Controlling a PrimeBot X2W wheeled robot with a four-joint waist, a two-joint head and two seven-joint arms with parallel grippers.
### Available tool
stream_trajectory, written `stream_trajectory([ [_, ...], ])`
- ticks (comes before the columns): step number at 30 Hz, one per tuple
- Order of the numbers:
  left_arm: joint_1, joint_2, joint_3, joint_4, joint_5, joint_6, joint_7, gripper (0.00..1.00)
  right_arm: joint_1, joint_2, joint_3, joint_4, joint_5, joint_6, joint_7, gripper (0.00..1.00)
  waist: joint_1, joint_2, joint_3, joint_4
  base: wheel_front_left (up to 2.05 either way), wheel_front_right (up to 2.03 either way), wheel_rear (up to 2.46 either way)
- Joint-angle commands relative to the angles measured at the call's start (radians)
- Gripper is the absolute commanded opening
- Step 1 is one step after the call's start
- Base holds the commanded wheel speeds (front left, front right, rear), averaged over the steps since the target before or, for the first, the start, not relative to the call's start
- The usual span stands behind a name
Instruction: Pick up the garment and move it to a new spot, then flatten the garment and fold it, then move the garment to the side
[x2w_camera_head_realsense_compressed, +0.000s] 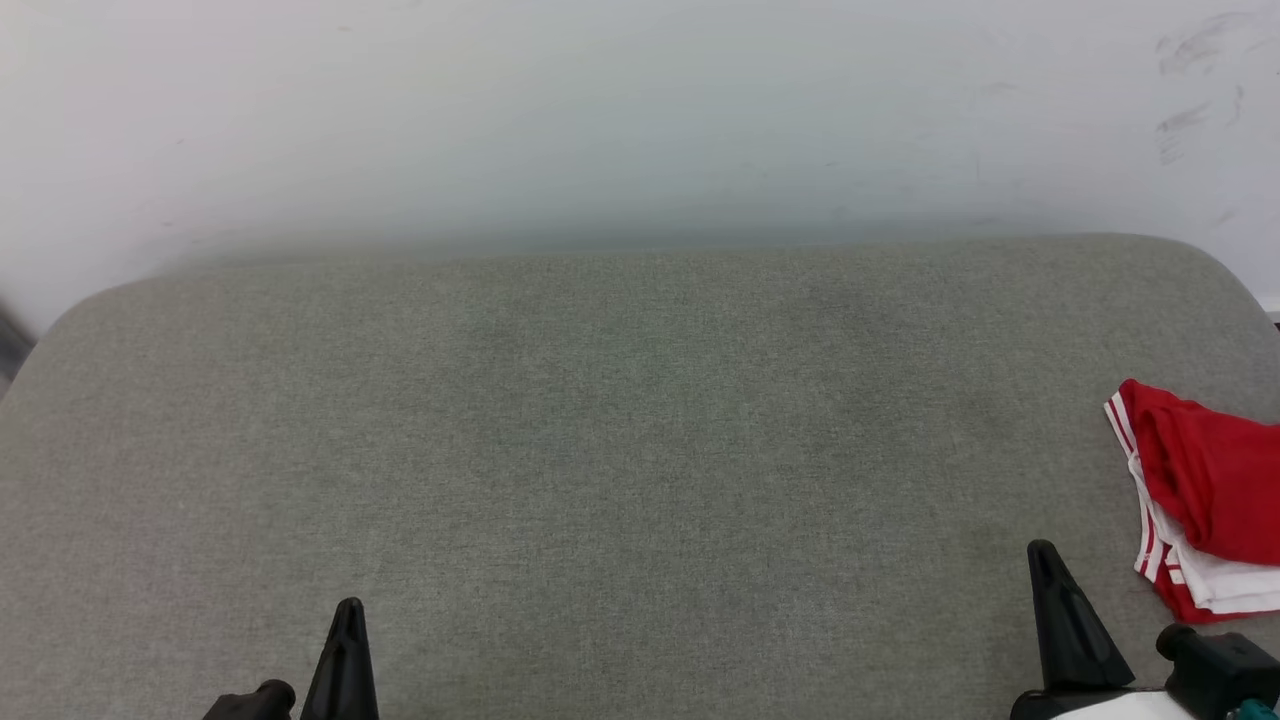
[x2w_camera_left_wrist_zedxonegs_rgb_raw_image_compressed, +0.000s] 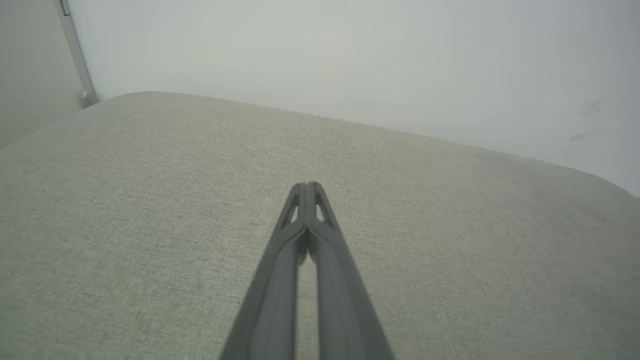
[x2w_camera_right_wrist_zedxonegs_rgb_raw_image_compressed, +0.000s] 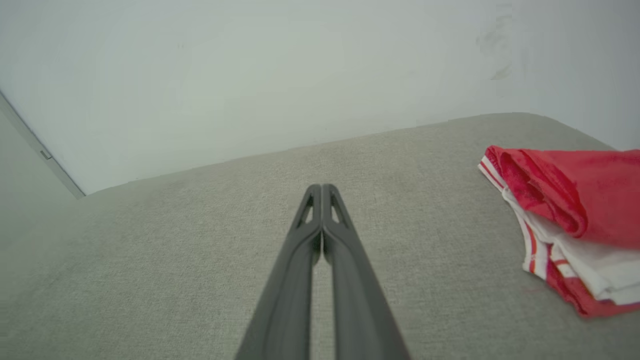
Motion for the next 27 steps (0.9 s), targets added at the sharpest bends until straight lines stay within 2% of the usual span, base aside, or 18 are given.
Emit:
stream_trajectory([
  [1, -0.028, 0.008, 0.003, -0.01, -0.033, -0.006, 0.003, 0.0, -0.029, -0.008, 0.0, -0.012, 0.034, 0.0, 0.005, 0.0, 0.0, 0.0, 0.0, 0.0, 0.0, 0.0, 0.0],
  [27, -0.125, 0.027, 0.018, 0.065, -0.497, -0.065, 0.091, 0.0, -0.102, -0.024, -0.009, 0.042, 0.495, 0.0, 0.095, 0.0, 0.0, 0.0, 0.004, 0.009, 0.0, 0.0, 0.0],
])
